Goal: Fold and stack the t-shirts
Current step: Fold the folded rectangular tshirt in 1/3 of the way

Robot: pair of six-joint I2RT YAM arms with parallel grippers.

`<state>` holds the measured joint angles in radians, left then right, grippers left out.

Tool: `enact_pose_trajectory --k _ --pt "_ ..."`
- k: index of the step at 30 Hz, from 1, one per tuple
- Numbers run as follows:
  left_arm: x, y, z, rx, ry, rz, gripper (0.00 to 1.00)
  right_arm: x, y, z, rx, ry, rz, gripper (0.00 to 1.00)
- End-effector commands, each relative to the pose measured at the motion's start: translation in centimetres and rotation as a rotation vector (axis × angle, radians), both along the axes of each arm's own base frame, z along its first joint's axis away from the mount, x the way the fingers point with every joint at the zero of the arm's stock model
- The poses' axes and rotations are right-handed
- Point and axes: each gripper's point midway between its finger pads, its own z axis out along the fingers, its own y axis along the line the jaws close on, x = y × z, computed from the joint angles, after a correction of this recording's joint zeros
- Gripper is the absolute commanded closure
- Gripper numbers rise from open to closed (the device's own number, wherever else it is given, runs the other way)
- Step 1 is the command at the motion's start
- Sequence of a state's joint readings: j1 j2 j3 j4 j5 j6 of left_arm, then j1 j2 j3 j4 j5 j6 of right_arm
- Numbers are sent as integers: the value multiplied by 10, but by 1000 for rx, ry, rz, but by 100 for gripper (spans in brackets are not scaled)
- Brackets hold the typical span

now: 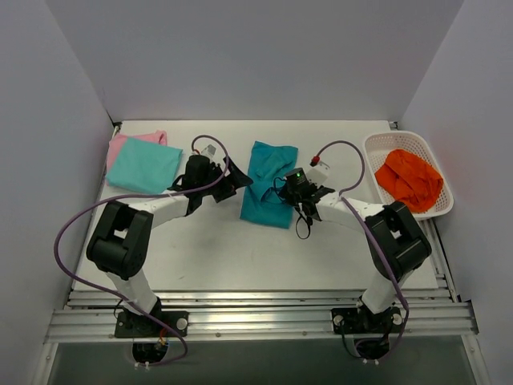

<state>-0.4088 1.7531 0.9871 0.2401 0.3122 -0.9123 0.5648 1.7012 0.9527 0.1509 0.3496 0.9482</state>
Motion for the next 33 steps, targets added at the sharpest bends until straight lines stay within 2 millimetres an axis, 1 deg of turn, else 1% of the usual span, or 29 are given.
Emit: enact_pose_trajectory --k 1,3,9,14,18,21,24,25,27,28,31,33 --pt "19 -3 17 -24 -71 2 2 14 0 9 7 -26 -3 46" --pt "19 -2 13 -26 -65 1 2 14 0 5 10 -20 -2 47" --pt "21 2 12 -38 -65 10 2 12 4 -1 24 -10 5 49" --pt "20 3 10 -39 -64 11 1 10 13 -3 25 -6 22 52" --pt "21 5 7 -41 -60 14 1 9 22 -6 26 0 36 59" --pt "23 7 6 -44 -59 16 1 8 25 -12 18 13 42 60" --pt "23 10 6 -50 -61 22 1 7 29 -14 18 16 49 60" --pt "24 12 5 -50 -59 25 1 7 30 -16 12 21 50 65" --pt "24 14 4 -53 -59 29 1 7 32 -16 11 21 55 68" --pt "25 15 4 -53 -59 31 1 7 31 -17 8 23 56 71" --pt "25 17 2 -53 -57 38 1 9 32 -16 6 22 59 75" --pt "26 20 1 -52 -54 41 1 10 32 -17 -2 25 60 75"
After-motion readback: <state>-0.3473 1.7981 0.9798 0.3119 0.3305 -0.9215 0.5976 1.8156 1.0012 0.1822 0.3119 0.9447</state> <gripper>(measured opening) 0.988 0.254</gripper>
